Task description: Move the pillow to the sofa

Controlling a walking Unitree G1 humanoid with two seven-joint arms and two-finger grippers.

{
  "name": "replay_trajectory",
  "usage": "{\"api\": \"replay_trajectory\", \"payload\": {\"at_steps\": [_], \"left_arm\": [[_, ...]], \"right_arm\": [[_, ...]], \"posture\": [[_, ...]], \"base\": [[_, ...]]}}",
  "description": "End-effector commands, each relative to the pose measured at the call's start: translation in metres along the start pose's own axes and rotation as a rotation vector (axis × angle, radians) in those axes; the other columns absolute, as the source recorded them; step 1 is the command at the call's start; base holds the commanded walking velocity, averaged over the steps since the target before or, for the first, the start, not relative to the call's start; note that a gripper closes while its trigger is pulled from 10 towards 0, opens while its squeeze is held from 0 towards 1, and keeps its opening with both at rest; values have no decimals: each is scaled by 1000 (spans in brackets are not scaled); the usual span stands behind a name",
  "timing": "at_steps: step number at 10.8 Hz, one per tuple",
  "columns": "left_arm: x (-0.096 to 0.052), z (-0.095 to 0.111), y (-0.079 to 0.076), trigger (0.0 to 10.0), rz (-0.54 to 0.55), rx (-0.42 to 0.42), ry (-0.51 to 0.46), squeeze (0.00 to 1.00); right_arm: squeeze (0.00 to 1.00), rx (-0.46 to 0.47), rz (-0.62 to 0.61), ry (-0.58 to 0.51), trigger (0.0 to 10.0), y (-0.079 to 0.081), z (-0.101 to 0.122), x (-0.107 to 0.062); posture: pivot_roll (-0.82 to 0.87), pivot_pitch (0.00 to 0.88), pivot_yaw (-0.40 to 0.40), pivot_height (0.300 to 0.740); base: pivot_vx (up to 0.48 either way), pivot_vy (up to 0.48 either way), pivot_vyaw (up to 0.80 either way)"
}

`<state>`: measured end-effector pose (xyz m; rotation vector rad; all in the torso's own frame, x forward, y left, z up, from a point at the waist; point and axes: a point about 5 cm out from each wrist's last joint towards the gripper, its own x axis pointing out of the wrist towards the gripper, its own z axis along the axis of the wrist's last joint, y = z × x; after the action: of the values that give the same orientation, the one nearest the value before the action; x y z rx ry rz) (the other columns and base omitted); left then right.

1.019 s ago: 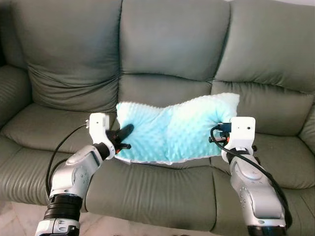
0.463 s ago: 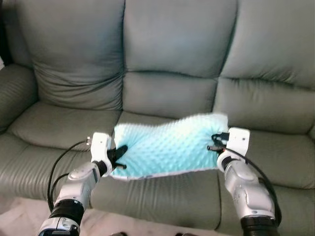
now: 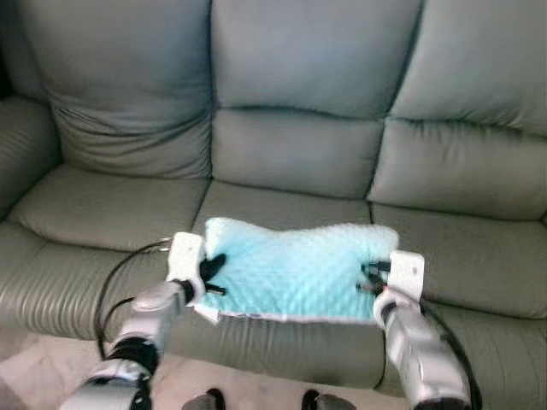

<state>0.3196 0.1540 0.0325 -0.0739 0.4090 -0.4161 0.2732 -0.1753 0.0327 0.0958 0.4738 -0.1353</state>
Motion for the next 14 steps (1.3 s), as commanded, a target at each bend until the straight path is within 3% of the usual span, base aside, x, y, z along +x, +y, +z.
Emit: {"api": "replay_trajectory", "payload": {"at_steps": [1,4,6,7,8,11,12,13,14], "left_arm": [[4,0,-7,10000,-19,38,7,0],[13,2,-21,10000,-34,40,17,0],[18,13,-23,10000,-17,76,-29,0],[19,24,-17,10000,25,51,-66,0],[18,30,-9,10000,66,84,-80,0],[10,22,5,10000,116,44,-51,0],[10,17,4,10000,122,18,-33,263],[13,17,-1,10000,113,16,-27,902],[18,19,-10,10000,88,34,-27,1000]], "right_arm": [[0,-1,-14,32,10000,-4,-11,-1],[0,-25,6,31,10000,-5,-18,2],[0,-92,41,-57,10000,0,-13,5],[0,-44,107,-108,10000,7,-2,12],[0,-54,130,-110,10000,14,4,18],[0,-114,128,-169,10000,26,12,23],[0,-122,105,-205,10000,27,13,20],[286,-136,90,-226,10000,27,12,17],[1000,-116,69,-236,10000,23,9,14]], "posture": [[-194,256,-2,740],[-218,273,-1,740],[-228,285,0,740],[-222,292,-1,740],[-213,295,-2,740],[-207,307,-2,740],[-224,314,-2,740],[-233,319,-2,740],[-239,321,-1,740]], "base": [[0,0,0],[0,0,0],[0,0,0],[0,0,0],[0,0,0],[0,0,0],[0,0,0],[0,0,0],[0,0,0]]}}
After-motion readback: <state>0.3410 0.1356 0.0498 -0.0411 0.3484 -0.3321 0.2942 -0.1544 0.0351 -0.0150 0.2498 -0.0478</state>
